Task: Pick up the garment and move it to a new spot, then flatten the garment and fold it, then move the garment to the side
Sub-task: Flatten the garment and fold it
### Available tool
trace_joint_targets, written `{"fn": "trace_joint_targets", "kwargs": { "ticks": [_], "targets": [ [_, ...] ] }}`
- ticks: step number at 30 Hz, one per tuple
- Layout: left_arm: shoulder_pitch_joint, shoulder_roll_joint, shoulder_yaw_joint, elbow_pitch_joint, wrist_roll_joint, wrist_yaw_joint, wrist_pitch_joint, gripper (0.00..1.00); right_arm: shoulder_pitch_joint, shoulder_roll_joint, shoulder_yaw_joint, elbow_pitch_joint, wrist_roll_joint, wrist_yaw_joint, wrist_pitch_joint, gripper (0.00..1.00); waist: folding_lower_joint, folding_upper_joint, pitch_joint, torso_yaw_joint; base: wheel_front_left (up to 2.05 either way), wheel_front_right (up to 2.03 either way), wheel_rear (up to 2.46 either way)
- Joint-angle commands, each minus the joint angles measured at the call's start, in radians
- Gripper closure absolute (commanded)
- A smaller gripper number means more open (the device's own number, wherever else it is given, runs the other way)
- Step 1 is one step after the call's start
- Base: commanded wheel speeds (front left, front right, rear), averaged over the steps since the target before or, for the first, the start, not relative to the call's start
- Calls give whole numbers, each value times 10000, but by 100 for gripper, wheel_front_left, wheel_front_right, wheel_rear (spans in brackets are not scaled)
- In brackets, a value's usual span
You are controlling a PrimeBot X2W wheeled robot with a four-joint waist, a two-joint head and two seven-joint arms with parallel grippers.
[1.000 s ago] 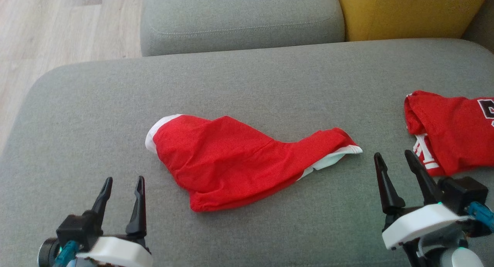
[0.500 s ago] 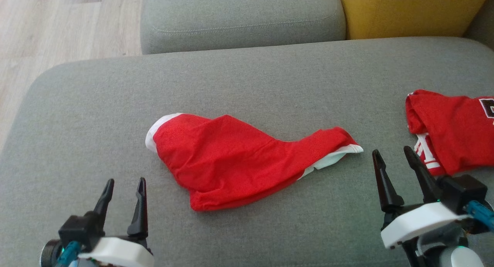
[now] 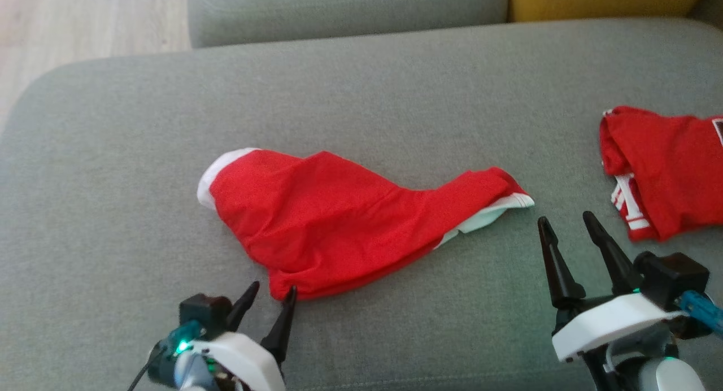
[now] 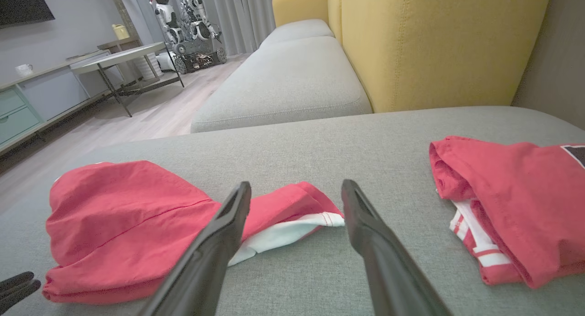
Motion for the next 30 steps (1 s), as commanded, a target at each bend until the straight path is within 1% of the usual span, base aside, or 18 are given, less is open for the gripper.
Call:
{"fn": "trace_joint_targets", "kwargs": {
  "ticks": [1, 4, 6, 8, 11, 15, 21, 26, 27, 29, 30],
  "targets": [
    [-553, -10, 260, -156, -82, -81, -68, 0, -541, -53, 216, -352, 73, -9, -73, 0, 0, -1, 196, -115, 0, 0, 0],
    [-950, -132, 204, 666, -217, -314, -200, 0, -641, -53, 215, -276, 134, -9, -125, 0, 0, -1, 371, -234, 0, 0, 0],
    [-1167, -167, 165, 1117, -297, -461, -288, 100, -703, -53, 210, -219, 162, -9, -153, 0, 0, -1, 449, -309, 0, 0, 0],
    [-1325, -205, 135, 1350, -327, -533, -445, 100, -744, -53, 166, -177, 182, -9, -185, 0, 0, -1, 491, -339, 0, 0, 0],
    [-1380, -213, 103, 1244, -293, -535, -677, 100, -759, -53, 96, -136, 205, -9, -223, 0, 0, -1, 519, -330, 0, 0, 0],
    [-1127, -100, 20, 354, -168, -359, -639, 100, -679, -53, -52, -78, 280, -9, -259, 0, 0, -1, 487, -167, 0, 0, 0],
    [-298, 297, -184, -1716, -118, -46, 382, 100, -630, -53, -157, -26, 372, -9, -258, 0, 0, -1, 430, 129, 0, 0, 0],
    [302, 561, -119, -3433, -275, 314, 1249, 100, -647, -53, -201, -43, 416, -9, -256, 0, 0, -1, 454, 226, 0, 0, 0],
    [302, 561, -119, -3433, -275, 314, 1249, 100, -647, -53, -201, -43, 416, -9, -256, 0, 0, -1, 454, 226, 0, 0, 0],
    [316, 615, -12, -3871, -435, 374, 1497, 100, -675, -53, -183, -45, 448, -9, -259, 0, 0, -1, 516, 211, 0, 0, 0],
    [144, 633, 138, -4081, -672, 346, 1682, 100, -713, -53, -158, -43, 490, -9, -273, 0, 0, -1, 616, 162, 0, 0, 0]
  ]
}}
